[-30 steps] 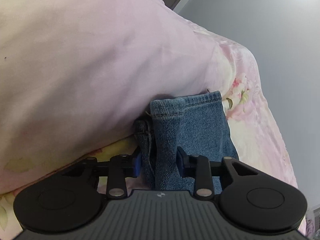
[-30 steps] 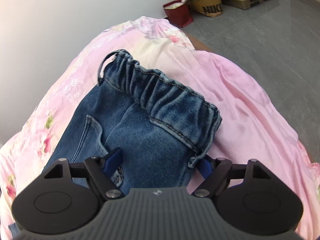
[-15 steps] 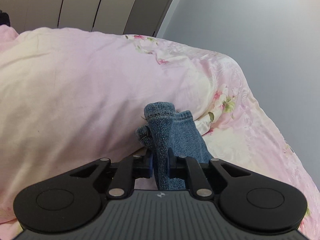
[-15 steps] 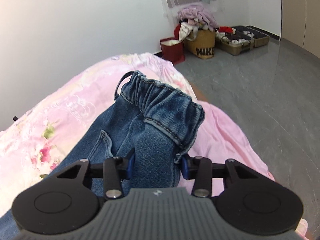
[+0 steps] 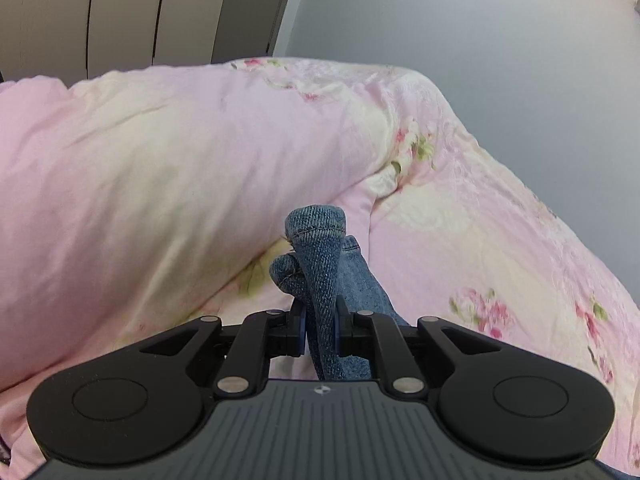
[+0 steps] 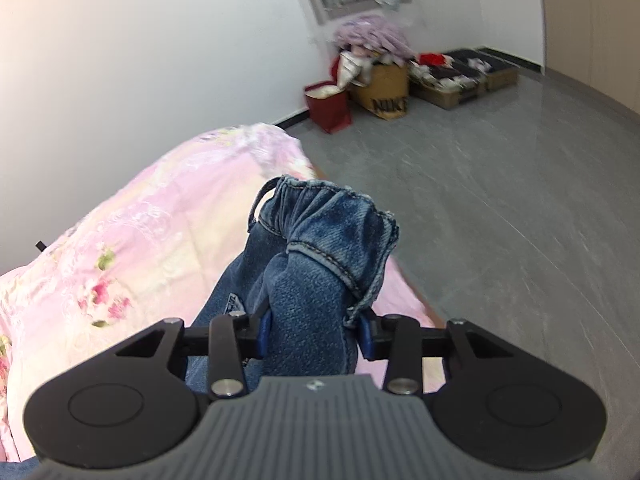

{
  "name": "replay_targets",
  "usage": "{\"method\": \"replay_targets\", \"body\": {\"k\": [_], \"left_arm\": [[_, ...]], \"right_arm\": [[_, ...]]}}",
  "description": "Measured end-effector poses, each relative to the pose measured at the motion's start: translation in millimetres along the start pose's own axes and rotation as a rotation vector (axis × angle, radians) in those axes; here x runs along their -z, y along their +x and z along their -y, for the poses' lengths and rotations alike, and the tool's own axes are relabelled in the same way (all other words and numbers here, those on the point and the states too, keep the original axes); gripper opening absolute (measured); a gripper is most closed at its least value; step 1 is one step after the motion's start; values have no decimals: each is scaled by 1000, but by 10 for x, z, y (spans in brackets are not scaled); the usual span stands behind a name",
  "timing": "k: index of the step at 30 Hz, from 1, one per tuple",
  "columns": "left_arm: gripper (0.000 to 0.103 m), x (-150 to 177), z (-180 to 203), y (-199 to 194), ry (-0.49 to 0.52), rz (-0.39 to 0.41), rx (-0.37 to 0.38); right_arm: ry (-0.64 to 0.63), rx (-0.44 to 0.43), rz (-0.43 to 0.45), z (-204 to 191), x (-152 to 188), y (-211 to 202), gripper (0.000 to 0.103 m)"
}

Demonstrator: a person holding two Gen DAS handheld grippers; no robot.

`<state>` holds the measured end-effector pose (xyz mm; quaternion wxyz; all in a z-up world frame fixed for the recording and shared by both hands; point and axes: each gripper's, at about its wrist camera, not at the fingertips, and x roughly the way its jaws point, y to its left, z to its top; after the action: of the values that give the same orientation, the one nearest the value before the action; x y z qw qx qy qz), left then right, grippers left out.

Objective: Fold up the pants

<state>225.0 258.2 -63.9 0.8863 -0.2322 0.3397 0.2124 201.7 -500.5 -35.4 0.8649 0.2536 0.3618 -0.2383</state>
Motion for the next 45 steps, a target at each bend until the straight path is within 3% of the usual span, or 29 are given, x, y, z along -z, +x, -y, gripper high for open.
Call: {"method": "replay_targets", "body": {"k": [5, 9, 11, 17, 19, 21, 23, 27, 35, 41, 45], "left_arm": [[14, 326, -70, 179, 48, -81, -85], [15, 478, -183, 389, 28, -131, -136], [16, 550, -177, 534, 71, -162, -164], [37, 606, -88, 590, 222, -212, -207], [61, 577, -103, 533, 238, -233, -240], [66, 555, -108, 443, 264, -210, -297], [66, 539, -90, 309, 289, -179, -305], [66, 469, 24, 81, 323, -130, -246], [66, 399, 593, -21, 486, -64, -73], [66, 398, 842, 273, 582, -71, 45], [61, 318, 913, 558, 537, -139, 91]], "right_arm": [[80, 31, -90, 609, 388, 148, 36], [49, 31, -80, 689, 520, 282, 36], [63, 33, -108, 727, 524, 369, 37], [59, 39, -187, 784, 499, 461, 51], [26, 54, -191, 787, 480, 435, 60], [-26, 65, -189, 756, 470, 378, 62], [-104, 123, -175, 690, 478, 275, 68], [-259, 174, -116, 559, 424, 79, 69], [-510, 68, -24, 47, 422, -45, 72], [-604, 89, -38, -196, 271, 296, 72], [-553, 103, -73, -208, 66, 590, 72]]}}
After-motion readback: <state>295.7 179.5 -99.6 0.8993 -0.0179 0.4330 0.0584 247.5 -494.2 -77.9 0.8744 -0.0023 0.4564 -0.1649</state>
